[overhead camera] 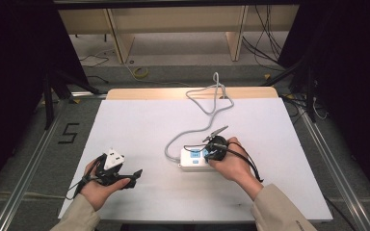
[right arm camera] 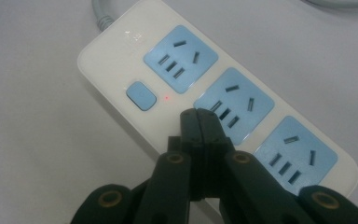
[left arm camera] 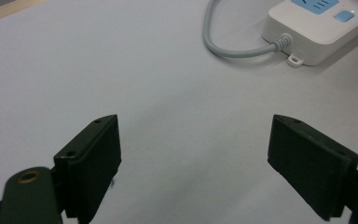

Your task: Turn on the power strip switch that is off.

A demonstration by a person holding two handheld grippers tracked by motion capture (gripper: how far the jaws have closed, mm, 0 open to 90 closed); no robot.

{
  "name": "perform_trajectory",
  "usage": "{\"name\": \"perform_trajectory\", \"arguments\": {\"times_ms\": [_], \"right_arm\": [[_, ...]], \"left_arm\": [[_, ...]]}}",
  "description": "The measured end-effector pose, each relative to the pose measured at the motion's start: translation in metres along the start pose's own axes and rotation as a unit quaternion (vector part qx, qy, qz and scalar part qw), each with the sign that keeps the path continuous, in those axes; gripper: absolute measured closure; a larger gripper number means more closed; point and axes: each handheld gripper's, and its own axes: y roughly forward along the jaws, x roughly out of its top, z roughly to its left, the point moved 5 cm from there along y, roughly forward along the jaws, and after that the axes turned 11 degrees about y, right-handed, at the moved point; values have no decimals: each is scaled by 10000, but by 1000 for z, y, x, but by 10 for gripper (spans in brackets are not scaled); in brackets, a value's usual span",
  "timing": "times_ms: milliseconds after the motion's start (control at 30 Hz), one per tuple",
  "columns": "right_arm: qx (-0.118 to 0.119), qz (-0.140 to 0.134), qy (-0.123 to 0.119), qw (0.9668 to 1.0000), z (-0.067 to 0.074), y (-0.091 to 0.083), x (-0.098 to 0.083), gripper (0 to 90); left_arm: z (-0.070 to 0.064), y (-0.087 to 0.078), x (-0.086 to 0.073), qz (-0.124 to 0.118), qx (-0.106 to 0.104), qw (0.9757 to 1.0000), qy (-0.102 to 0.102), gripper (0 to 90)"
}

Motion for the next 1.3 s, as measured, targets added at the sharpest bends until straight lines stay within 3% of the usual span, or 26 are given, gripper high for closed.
{"name": "perform_trajectory", "arguments": {"times_ms": [667, 1300], "right_arm": [[-24, -132, -8, 9999, -4, -4, 3, 900], [38, -439, 84, 9990, -12, -17, 1, 774]], "left_arm": [[0, 0, 0, 1, -8, 10000, 4, 169], [0, 0, -1, 12, -11, 10000, 3, 169]]}}
